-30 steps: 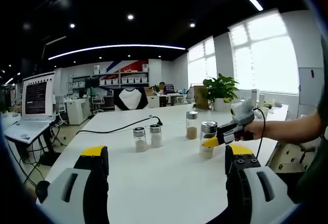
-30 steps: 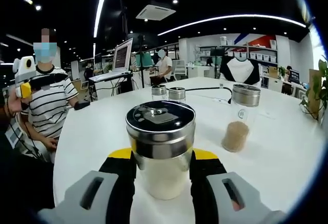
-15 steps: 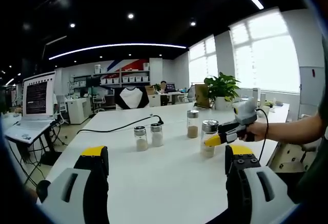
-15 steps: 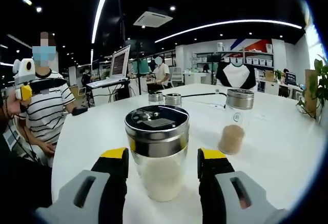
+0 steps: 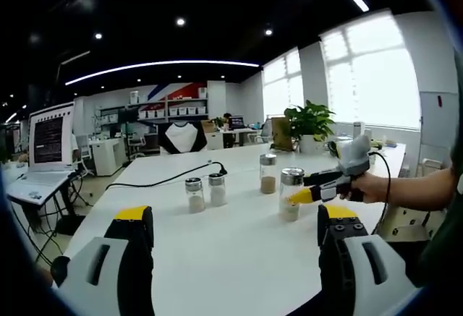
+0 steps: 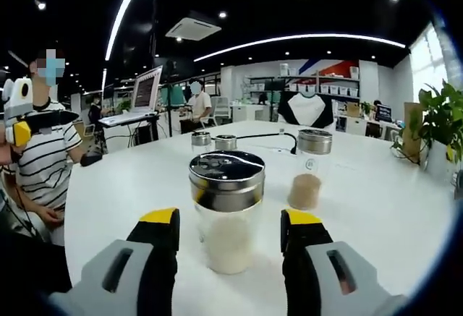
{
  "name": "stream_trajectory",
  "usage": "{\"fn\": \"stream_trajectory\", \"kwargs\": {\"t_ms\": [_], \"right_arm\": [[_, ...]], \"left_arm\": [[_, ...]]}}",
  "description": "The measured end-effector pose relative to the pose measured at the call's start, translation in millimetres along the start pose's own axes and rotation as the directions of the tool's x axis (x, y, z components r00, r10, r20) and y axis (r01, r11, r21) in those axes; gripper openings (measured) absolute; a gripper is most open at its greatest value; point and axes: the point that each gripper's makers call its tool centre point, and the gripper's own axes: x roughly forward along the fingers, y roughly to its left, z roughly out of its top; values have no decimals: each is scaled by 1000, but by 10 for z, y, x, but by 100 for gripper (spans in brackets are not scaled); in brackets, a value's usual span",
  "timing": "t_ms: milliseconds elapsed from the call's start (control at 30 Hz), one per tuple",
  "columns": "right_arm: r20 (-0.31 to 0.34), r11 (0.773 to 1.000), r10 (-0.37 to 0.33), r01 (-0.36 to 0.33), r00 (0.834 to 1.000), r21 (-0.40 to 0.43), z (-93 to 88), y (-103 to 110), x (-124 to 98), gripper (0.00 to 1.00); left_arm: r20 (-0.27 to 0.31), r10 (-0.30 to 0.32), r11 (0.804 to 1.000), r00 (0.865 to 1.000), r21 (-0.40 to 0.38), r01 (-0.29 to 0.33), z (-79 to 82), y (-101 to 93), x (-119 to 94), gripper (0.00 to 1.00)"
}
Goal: Rotate the seasoning bottle until the label or dispensing opening points toward the visible target arrow and the bottle remains upright within the marked orientation range
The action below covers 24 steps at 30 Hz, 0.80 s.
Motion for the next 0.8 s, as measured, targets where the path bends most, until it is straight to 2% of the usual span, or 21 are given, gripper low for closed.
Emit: {"fn": "stream_trajectory", "kwargs": {"t_ms": [100,167,200,300,333,400,500,567,633,800], "right_arm": [[0,998,-33,33,999,44,-28,53,30,56],[-63,997,-78,79,995,6,-133,35,46,54],[-61,995,-98,99,993,14,-144,43,72,54],[-63,983,-137,144,989,111,-170,59,81,55],[-61,977,-185,190,981,101,-170,14,68,55],[-30,971,-221,223,975,87,-132,8,71,55],[-37,947,-280,283,959,152,-172,-28,59,55],[-37,930,-329,331,944,158,-183,-76,42,54],[-24,920,-356,355,934,166,-157,-98,35,57],[-9,916,-364,360,931,178,-49,-33,67,57]], "left_arm": [[-4,-9,1000,1000,-13,9,-35,-25,8,100],[-5,-8,1000,1000,-11,8,-41,-28,9,100],[-5,-7,1000,1000,-10,7,-42,-28,8,100],[-8,-4,1000,1000,-10,4,-53,-17,7,100],[-11,-1,1000,1000,-11,1,-60,-8,7,100],[-16,7,1000,1000,-12,-7,-65,7,8,100],[-11,3,1000,1000,-5,-3,-26,5,1,100],[-5,6,1000,1000,1,-6,-4,20,-6,100],[-3,11,1000,1000,0,-11,-2,35,-6,100],[-10,8,1000,1000,-5,-8,-31,23,5,99]]}}
